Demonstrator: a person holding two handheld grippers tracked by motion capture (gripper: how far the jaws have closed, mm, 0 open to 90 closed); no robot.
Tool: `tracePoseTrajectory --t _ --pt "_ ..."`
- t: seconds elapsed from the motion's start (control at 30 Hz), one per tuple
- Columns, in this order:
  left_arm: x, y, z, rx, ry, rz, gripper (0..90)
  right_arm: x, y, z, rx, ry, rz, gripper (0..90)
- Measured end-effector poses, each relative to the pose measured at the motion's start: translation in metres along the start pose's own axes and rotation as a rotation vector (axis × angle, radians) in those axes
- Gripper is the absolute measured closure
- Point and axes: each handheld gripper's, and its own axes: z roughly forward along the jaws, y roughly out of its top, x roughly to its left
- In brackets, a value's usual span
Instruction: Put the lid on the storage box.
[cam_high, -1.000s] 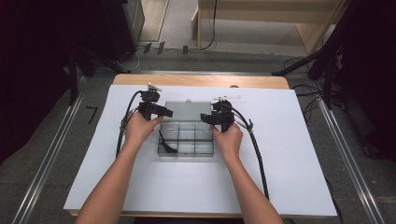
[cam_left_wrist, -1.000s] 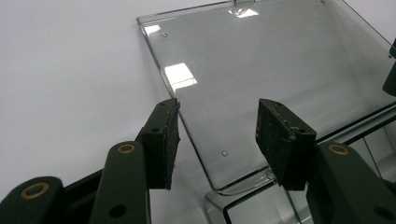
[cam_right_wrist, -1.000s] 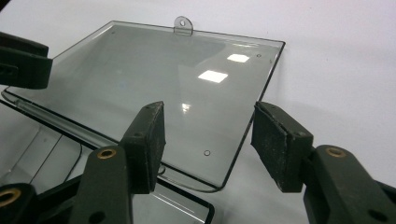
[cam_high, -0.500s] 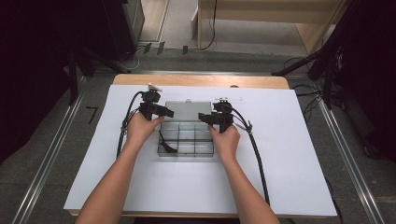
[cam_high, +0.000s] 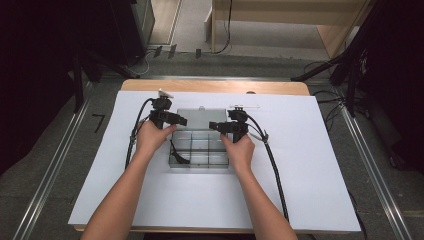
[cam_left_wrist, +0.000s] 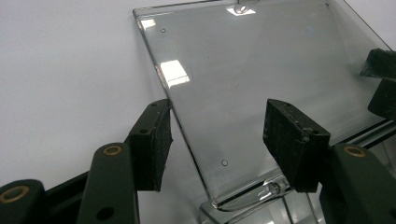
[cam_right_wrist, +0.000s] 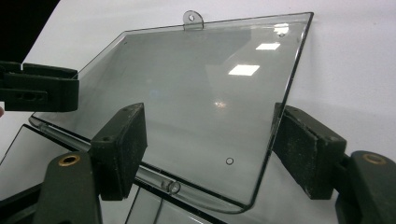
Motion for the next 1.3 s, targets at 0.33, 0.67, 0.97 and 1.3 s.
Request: tracePoseTrajectory --t 0.33,0.67,0.97,1.3 --pt "0.000 0.000 0.001 0.000 -0.006 -0.004 41.6 0.001 0.001 -0.003 0.003 -0.009 -0.006 30.6" --pt "0.001 0.003 0.003 0.027 -0.045 -0.050 36.8 0.003 0.002 -0.006 0.003 -0.022 -0.027 32.5" --pt "-0.008 0.005 -0.002 0.019 0.007 -0.001 38.1 0.008 0.003 -0.010 -0.012 -0.044 -0.065 36.1" --pt "-0.013 0.005 -0.008 -0.008 0.025 0.011 39.7 0.011 0.007 -0.015 -0.017 -0.055 -0.070 39.7"
